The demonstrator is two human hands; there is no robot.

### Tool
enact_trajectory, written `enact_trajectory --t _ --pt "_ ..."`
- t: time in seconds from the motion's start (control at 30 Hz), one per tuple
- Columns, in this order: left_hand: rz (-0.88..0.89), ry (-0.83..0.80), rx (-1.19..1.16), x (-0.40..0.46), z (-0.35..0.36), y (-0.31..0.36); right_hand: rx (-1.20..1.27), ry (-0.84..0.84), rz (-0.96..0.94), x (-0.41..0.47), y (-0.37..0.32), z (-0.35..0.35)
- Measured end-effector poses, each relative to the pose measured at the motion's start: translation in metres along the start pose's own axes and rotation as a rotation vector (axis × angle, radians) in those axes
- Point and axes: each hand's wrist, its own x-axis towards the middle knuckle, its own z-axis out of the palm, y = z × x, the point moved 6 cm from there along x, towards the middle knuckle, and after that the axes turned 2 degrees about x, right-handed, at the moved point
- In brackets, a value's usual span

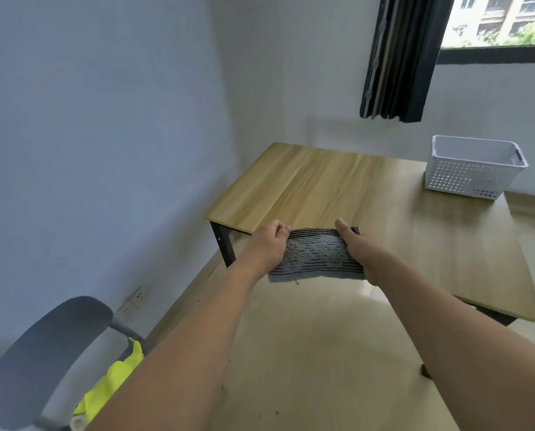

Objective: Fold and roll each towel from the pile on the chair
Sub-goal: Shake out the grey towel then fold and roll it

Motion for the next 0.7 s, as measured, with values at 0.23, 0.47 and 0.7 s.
enact_trajectory --t 0.23,0.47,0.7 --pt "-0.008 0.001 -0.007 0.058 0.055 0.069 -0.09 -0.02 -0.138 0.065 -0.059 -0.091" --pt "-0.021 0.049 -0.01 0.117 0.143 0.157 -0.101 -0.037 -0.194 0.138 -0.078 -0.209" --pt "-0.068 -0.018 0.022 0.146 0.229 0.243 -0.125 -0.134 -0.168 0.2 -0.094 -0.321"
